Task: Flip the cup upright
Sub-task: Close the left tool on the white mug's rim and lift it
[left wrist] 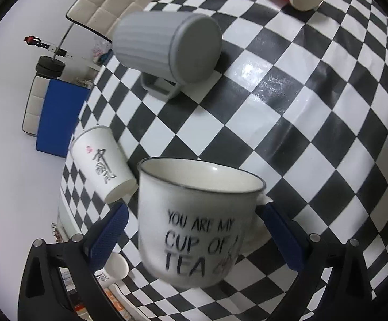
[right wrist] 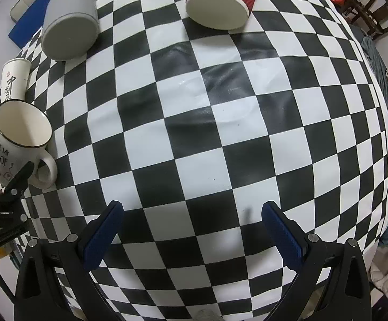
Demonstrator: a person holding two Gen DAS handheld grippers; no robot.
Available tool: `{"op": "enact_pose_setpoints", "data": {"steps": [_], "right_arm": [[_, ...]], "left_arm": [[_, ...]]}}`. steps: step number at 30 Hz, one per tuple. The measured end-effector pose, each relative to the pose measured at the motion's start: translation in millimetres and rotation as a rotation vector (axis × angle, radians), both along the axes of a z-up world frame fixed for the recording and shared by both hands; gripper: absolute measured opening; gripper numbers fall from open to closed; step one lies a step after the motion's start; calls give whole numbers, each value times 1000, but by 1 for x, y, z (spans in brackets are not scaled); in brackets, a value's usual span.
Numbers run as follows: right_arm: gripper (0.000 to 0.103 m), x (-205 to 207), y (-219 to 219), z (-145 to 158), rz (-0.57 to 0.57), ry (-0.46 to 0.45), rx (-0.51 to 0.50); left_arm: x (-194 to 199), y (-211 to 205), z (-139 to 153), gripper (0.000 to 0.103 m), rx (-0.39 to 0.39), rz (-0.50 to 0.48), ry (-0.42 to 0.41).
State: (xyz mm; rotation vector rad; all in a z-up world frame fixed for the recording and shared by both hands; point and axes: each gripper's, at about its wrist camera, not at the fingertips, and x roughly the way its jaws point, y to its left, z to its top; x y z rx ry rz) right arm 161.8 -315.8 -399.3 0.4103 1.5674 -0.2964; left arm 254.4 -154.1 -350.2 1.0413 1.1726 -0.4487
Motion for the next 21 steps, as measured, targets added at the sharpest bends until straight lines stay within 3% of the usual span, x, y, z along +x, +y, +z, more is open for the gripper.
{"op": "enact_pose_setpoints", "data": {"steps": [8, 21], "right_arm": [[103, 3, -15, -17, -18, 8, 35], [103, 7, -37, -41, -43, -3, 67]], "left_arm": [[7, -2, -10, 103, -12, -11, 53], [5, 15, -11, 101, -54, -1, 59]]}}
